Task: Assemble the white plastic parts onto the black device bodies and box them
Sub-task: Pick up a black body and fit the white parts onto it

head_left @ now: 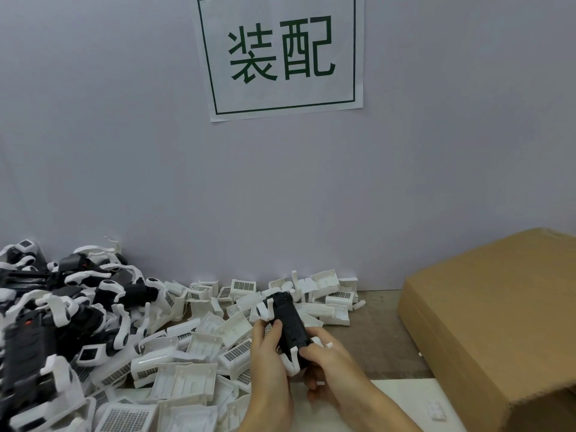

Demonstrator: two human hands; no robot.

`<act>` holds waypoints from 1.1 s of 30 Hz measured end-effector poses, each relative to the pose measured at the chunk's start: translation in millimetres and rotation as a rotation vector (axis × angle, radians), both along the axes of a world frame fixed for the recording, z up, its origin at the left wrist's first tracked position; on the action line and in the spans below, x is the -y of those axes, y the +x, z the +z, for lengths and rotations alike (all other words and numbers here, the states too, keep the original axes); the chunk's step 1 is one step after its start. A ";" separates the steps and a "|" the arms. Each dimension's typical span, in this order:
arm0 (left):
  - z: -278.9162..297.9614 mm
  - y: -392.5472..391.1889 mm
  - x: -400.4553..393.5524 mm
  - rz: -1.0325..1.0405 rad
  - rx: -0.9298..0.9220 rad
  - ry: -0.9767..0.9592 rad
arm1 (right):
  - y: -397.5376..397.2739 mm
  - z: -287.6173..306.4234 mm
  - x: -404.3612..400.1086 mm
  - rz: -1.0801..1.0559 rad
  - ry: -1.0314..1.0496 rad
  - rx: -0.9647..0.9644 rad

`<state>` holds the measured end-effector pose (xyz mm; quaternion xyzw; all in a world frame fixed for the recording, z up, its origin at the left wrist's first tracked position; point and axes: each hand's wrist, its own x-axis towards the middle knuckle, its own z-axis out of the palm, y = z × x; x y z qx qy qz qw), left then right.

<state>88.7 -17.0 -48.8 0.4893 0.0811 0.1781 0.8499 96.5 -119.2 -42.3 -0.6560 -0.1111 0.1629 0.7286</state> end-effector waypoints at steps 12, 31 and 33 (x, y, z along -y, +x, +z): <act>4.3 -2.4 -0.2 -0.012 -0.029 0.010 | -0.9 2.1 1.6 0.014 -0.003 -0.006; 9.8 -3.9 1.0 0.027 -0.090 -0.094 | 0.5 1.6 6.6 0.092 0.061 -0.057; 11.3 -4.7 1.4 0.047 -0.094 -0.097 | 2.7 -0.2 8.2 0.087 0.069 -0.060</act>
